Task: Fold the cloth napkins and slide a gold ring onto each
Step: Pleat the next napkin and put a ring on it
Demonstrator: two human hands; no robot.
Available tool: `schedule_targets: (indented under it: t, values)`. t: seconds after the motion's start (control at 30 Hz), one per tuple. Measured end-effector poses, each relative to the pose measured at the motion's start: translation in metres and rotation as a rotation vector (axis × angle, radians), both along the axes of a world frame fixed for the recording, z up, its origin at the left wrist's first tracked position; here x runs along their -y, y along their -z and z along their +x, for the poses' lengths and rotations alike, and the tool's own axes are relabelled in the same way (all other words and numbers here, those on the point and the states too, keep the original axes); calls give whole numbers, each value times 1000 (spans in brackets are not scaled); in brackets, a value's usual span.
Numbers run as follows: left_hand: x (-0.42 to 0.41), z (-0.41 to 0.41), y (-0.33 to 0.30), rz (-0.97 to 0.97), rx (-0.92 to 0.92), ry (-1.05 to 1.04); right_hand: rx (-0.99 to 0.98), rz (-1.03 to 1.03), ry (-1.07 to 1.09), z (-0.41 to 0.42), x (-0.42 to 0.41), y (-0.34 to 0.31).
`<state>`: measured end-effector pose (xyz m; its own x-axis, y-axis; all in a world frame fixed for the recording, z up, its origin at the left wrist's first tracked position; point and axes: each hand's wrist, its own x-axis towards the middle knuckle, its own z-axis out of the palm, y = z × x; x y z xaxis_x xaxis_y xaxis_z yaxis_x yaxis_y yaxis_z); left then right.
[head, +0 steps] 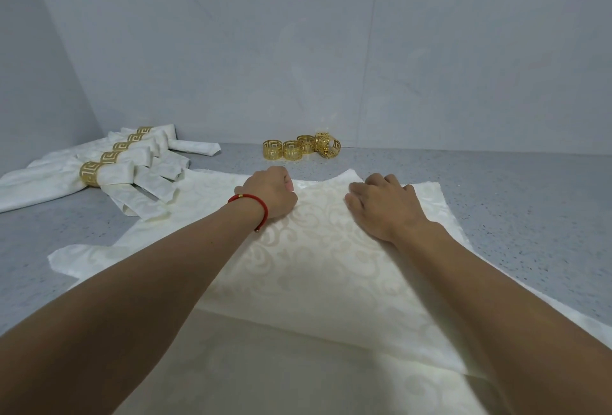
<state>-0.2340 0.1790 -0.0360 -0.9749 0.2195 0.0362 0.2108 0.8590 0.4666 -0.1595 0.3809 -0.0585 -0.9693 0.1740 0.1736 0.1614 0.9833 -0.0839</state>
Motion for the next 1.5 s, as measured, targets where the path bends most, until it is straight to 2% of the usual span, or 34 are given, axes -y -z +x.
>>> schedule_targets:
  t: [0.2, 0.4, 0.53, 0.73, 0.8, 0.87, 0.97, 1.1, 1.17, 1.3, 1.4, 1.5]
  values:
    - [-3, -2, -4, -12, 37, 0, -46, -105, -13, -7, -2, -9]
    - [-4, -4, 2, -60, 1, -5, -131, -162, 119, -35, -12, -9]
    - [-5, -3, 4, -95, -8, 0, -130, -200, 178, -55, -16, -7]
    - [-7, -1, 2, -182, -3, 23, -120, -359, 198, -70, -14, -11]
    - [-9, 2, -1, -249, -50, 22, -131, -414, 193, -72, -14, -11]
    - [-17, 2, -3, -299, -177, 29, -162, -450, 178, -70, -14, -11]
    - [-41, -8, -1, -138, -286, 150, -280, -431, 113, -65, -16, -8]
    - [-71, -31, 3, 234, -238, 249, -394, -364, -4, -58, -18, 1]
    - [-79, -40, 7, 269, -219, 253, -423, -312, -58, -55, -19, 8]
    - [-83, -50, 16, 270, -154, 308, -411, -364, -74, -51, -20, 6]
    - [-79, -50, 20, 302, -173, 348, -325, -385, -91, -46, -22, -1]
    - [-78, -48, 23, 306, -224, 350, -376, -443, -76, -43, -24, -1]
